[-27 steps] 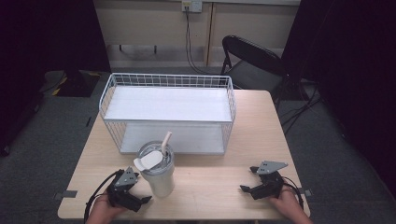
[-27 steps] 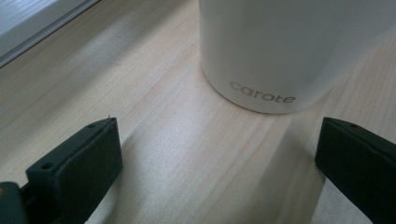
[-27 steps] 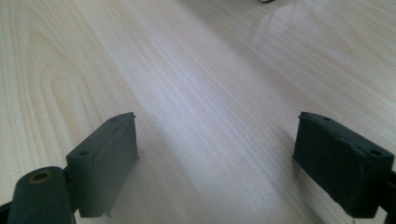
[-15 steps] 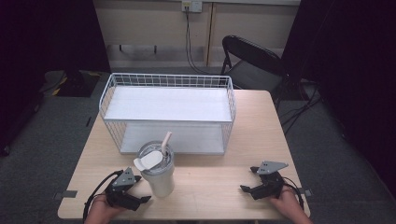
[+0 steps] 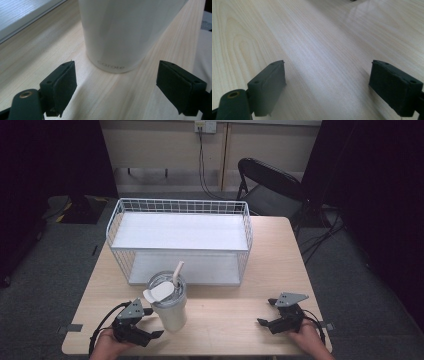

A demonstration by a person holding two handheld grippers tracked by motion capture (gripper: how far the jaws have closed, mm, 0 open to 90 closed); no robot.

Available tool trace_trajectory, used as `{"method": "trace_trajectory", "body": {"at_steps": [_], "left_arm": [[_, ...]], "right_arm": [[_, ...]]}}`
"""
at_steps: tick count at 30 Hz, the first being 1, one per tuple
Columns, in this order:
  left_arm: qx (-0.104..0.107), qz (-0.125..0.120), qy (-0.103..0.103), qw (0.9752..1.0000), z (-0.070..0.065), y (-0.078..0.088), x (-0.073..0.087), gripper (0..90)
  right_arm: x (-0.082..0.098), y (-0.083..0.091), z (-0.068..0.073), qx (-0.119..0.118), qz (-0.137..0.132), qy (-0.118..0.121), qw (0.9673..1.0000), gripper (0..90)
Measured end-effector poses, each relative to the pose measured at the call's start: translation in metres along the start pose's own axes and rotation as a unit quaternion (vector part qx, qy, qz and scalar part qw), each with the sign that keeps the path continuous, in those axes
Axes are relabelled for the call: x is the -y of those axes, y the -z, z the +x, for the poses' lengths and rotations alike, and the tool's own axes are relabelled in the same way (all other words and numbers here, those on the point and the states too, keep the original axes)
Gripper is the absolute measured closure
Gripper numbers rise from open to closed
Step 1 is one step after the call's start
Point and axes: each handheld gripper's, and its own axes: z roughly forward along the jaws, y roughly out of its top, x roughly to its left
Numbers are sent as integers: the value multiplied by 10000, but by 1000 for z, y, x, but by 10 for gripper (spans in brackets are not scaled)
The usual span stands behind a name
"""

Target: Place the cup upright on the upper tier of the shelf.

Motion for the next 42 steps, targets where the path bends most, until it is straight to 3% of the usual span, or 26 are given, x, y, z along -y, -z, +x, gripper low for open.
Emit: {"method": "trace_trajectory", "body": {"at_steps": [23,42], "left_arm": [[168,-638,40,9978,-4,11,-16,154],[185,-1130,121,9934,-2,15,-26,152]], "right_arm": [[0,0,0,0,-1,1,10000,130],[0,0,0,3,-6,-5,10000,130]]}}
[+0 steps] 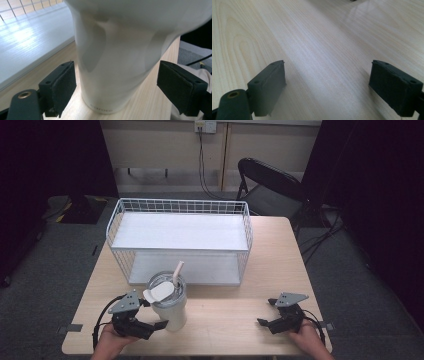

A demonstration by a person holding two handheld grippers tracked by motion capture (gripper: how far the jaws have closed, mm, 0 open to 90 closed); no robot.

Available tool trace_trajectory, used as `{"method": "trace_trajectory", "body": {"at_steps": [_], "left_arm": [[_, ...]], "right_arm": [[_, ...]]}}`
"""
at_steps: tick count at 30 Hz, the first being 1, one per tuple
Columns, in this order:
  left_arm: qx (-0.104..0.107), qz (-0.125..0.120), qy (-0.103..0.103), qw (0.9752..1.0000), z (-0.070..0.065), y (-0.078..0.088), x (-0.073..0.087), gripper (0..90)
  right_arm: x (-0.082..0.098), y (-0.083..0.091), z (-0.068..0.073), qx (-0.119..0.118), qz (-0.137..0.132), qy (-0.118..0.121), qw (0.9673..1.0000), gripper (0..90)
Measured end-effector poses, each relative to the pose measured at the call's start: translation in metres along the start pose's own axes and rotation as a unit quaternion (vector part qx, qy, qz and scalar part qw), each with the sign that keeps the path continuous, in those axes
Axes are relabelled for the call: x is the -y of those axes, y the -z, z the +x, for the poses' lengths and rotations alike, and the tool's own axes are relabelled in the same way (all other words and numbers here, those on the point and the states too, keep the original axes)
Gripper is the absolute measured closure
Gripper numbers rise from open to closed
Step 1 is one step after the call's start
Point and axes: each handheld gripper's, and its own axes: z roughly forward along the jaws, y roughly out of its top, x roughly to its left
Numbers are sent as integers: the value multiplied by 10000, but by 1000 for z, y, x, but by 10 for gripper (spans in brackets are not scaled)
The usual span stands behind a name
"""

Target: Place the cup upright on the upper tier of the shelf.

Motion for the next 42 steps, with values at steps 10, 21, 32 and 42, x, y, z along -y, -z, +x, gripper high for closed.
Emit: {"method": "trace_trajectory", "body": {"at_steps": [10,21,32,42], "left_arm": [[37,-220,-62,9997,-2,-5,-3,142],[-55,-371,-139,9992,-4,-11,-5,105],[-212,-338,-222,9990,-7,-23,-5,81],[-258,-572,-241,9977,-8,-27,-5,74]], "right_arm": [[0,0,0,7,2,-4,10000,130],[0,0,0,11,2,-8,10000,130],[0,0,0,11,3,-9,10000,130],[0,0,0,11,2,-9,10000,130]]}}
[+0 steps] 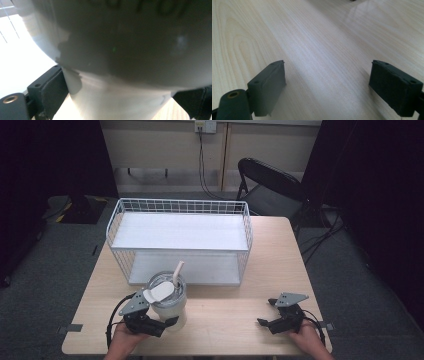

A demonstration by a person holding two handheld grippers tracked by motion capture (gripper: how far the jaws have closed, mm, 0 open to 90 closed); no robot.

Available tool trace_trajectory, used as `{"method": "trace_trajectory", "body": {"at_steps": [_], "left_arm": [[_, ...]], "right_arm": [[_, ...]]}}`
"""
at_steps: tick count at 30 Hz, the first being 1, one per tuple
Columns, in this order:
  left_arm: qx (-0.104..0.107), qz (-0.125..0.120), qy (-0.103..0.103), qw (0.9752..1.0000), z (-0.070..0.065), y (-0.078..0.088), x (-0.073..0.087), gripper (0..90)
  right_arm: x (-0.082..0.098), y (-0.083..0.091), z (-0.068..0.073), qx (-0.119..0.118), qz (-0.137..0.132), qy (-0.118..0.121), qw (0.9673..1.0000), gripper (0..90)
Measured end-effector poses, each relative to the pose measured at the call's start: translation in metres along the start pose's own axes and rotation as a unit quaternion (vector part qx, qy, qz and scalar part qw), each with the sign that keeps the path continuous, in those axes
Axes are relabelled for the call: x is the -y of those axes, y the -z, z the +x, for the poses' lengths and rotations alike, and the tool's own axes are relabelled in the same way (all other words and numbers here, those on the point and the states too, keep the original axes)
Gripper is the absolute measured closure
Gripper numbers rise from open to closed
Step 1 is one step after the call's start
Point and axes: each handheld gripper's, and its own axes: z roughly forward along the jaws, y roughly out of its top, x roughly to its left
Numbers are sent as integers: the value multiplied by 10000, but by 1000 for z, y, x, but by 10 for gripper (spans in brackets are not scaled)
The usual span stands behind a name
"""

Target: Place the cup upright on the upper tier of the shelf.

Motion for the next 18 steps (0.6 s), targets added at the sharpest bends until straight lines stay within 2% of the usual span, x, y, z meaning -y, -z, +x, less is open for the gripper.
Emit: {"method": "trace_trajectory", "body": {"at_steps": [4,10,18], "left_arm": [[-35,-74,8,10000,-1,-1,1,71],[-157,-187,-134,9996,-4,-2,2,83],[-205,-324,-210,9990,-5,-2,4,93]], "right_arm": [[0,0,0,1,0,1,10000,130],[0,0,0,1,-2,-3,10000,130],[0,0,0,0,0,0,10000,130]]}}
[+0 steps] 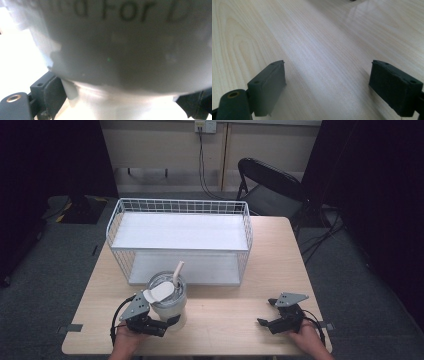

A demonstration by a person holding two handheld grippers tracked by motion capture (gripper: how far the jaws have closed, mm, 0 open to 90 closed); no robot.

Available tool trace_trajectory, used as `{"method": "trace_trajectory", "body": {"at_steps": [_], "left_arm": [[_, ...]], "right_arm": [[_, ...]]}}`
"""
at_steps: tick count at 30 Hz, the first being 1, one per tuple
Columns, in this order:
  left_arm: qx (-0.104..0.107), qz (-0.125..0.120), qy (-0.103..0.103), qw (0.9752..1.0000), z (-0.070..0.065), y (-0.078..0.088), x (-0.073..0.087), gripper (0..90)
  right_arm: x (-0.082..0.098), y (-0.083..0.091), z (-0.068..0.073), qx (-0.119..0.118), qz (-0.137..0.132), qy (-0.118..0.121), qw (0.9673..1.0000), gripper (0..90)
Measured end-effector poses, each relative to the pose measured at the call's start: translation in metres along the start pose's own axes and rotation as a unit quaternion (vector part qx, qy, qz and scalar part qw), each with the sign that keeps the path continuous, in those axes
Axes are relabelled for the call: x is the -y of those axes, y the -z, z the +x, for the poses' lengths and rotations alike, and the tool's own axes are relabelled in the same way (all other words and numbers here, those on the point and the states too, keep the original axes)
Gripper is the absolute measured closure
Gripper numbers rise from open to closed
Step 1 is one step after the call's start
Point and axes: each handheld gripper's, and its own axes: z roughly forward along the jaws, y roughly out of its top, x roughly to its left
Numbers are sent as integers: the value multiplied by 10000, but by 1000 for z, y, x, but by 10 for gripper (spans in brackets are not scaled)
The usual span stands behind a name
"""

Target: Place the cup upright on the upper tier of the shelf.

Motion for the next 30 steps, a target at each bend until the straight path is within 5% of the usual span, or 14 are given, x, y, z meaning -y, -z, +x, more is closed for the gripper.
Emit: {"method": "trace_trajectory", "body": {"at_steps": [8,22,30], "left_arm": [[-61,48,-161,9998,-1,1,-1,95],[-170,-3,226,9996,8,13,-14,96],[-231,137,217,9994,14,21,-23,96]], "right_arm": [[0,0,0,1,-1,-4,10000,130],[0,0,0,-1,0,-1,10000,130],[0,0,0,-1,0,-2,10000,130]]}}
